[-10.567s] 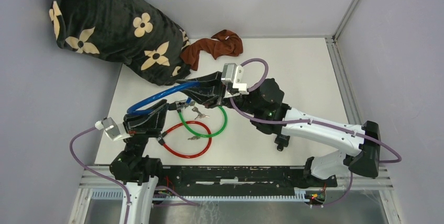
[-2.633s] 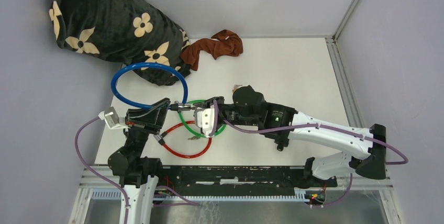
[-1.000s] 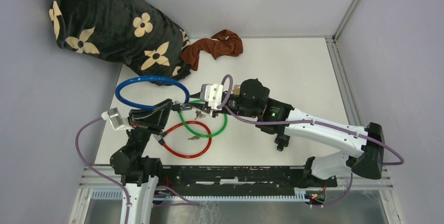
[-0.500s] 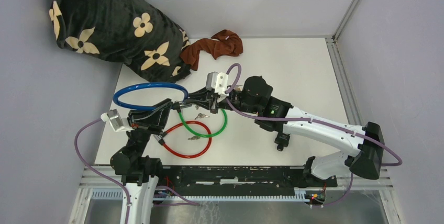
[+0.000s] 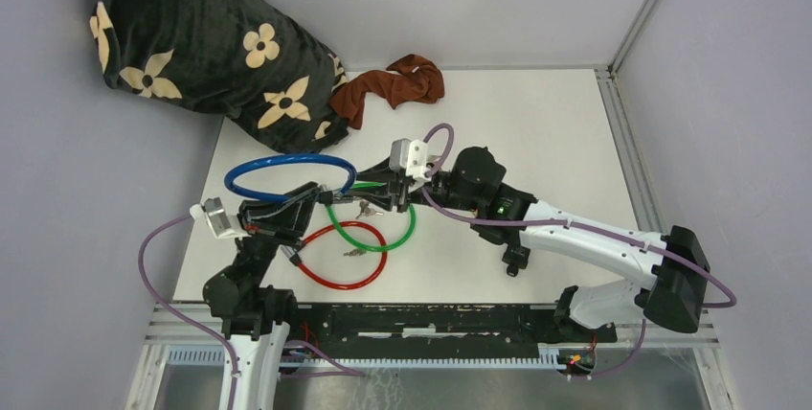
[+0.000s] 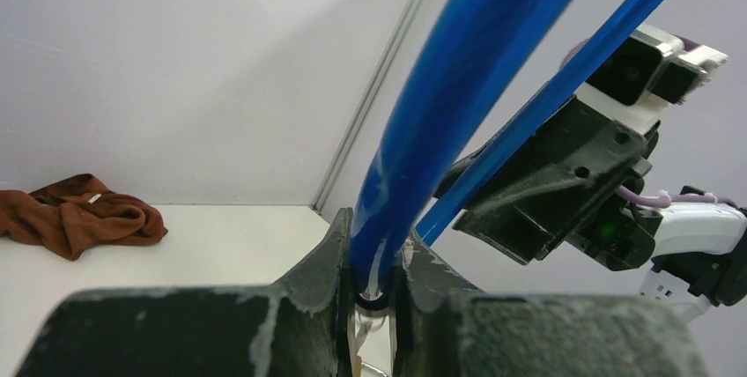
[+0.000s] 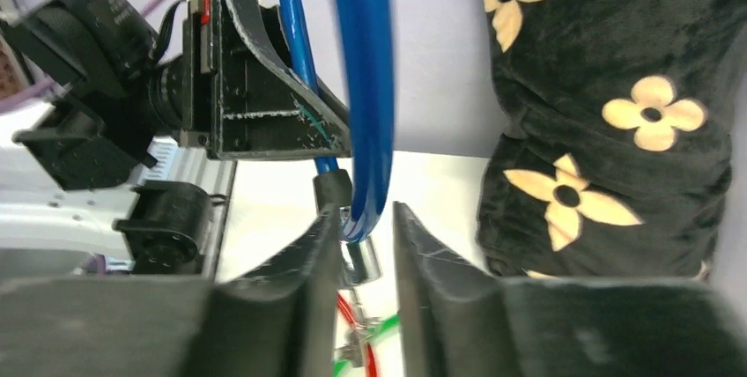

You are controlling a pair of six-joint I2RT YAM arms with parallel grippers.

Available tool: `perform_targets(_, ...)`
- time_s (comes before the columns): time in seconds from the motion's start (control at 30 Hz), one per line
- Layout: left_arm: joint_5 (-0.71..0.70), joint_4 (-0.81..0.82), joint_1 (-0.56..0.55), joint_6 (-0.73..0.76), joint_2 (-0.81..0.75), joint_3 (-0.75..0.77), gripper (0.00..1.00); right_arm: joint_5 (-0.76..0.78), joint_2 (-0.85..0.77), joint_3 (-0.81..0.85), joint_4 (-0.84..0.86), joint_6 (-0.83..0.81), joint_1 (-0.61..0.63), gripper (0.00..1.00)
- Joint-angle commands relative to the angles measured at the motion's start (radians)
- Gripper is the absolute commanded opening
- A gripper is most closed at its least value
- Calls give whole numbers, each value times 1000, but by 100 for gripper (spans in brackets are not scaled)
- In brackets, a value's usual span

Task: Lock with the key
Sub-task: Lock the lock.

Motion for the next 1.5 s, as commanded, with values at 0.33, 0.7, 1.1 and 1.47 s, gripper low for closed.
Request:
perform_targets(0.33, -11, 16, 10, -7, -6, -2, 2, -138, -36, -3, -262, -288, -67, 55)
perform_targets(0.7, -10, 17, 11, -6, -7, -1, 2, -193, 87, 74, -246, -213, -66, 48)
perform_targets(1.1, -10, 17, 12, -8, -7, -1, 2, -179, 124, 116, -297, -214, -64, 12)
perform_targets(1.47, -17, 15, 12, 7, -7, 13, 2, 0, -18, -78, -387, -304, -135, 0)
